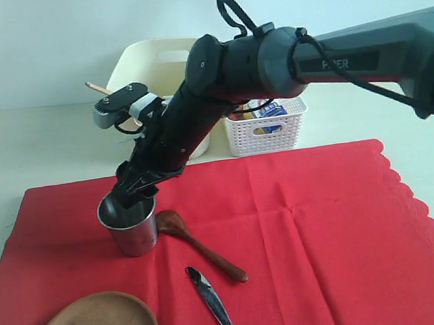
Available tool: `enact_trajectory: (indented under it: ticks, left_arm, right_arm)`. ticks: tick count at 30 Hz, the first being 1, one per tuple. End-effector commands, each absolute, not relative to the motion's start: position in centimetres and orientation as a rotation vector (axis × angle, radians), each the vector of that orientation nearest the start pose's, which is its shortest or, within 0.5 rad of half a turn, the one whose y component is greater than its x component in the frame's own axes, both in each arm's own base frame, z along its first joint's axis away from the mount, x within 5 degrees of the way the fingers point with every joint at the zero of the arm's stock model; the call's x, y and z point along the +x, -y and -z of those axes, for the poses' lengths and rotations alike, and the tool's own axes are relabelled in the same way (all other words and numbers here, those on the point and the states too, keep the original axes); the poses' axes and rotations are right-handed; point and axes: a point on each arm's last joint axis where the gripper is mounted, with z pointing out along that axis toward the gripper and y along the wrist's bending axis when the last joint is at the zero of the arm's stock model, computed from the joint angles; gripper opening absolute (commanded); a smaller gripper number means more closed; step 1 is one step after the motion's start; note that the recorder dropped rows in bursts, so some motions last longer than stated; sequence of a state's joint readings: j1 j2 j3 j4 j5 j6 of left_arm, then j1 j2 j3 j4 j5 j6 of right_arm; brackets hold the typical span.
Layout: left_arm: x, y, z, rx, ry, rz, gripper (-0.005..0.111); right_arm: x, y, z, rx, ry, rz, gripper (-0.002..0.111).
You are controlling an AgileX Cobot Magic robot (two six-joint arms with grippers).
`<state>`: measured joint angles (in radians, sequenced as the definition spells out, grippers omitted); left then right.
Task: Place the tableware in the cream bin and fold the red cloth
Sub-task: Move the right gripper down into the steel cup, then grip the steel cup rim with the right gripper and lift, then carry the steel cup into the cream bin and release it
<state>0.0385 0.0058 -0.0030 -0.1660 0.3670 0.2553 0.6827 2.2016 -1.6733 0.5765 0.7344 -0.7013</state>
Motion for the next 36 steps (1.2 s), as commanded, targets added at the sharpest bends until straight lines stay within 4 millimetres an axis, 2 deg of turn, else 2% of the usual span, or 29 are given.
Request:
enact_trajectory:
  ticks: [1, 4, 6, 10, 11, 15, 25, 31, 36]
  left_arm:
    - [5.3, 0.3, -18.1, 0.101, -1.835, -0.046, 0.0]
    - [5.3, 0.3, -18.1, 0.101, -1.835, -0.046, 0.0]
    - [5.3, 0.3, -18.1, 0.101, -1.835, -0.046, 0.0]
    - [5.3, 0.3, -18.1, 0.101, -1.835, -0.046, 0.0]
    - [5.3, 0.3, -18.1, 0.101, -1.835, -0.046, 0.0]
    - [5.3, 0.3, -18.1, 0.101, -1.835, -0.046, 0.0]
    - [5.3, 0.3, -18.1, 0.101, -1.835, -0.046, 0.0]
    - [5.3, 0.3, -18.1, 0.101, -1.835, -0.046, 0.0]
    - [5.3, 0.3, -18.1, 0.101, -1.835, -0.046, 0.0]
  right_arm:
    - [34.8, -32.4, -16.2, -1.373, -2.323, -0.576, 0.059]
    - [34.8, -31.9, -15.9, -1.397, -2.352, -0.51, 0.057]
    - [34.8, -31.7, -15.7, -1.429, -2.36, -0.479, 0.047]
    - [34.9, -31.7, -15.8, -1.432, -2.347, -0.472, 0.005]
    - [34.9, -31.7, -15.8, -1.437, -2.334, -0.468, 0.002]
    - [35.3, -31.9, -16.8, -1.392, -2.28, -0.458, 0.0]
    - [35.5, -31.6, -23.6, -1.224, -2.083, -0.449, 0.0]
    - [34.8, -31.0, -26.6, -1.184, -2.038, -0.461, 0.0]
    - [34.4, -30.6, -28.6, -1.065, -2.061, -0.514, 0.0]
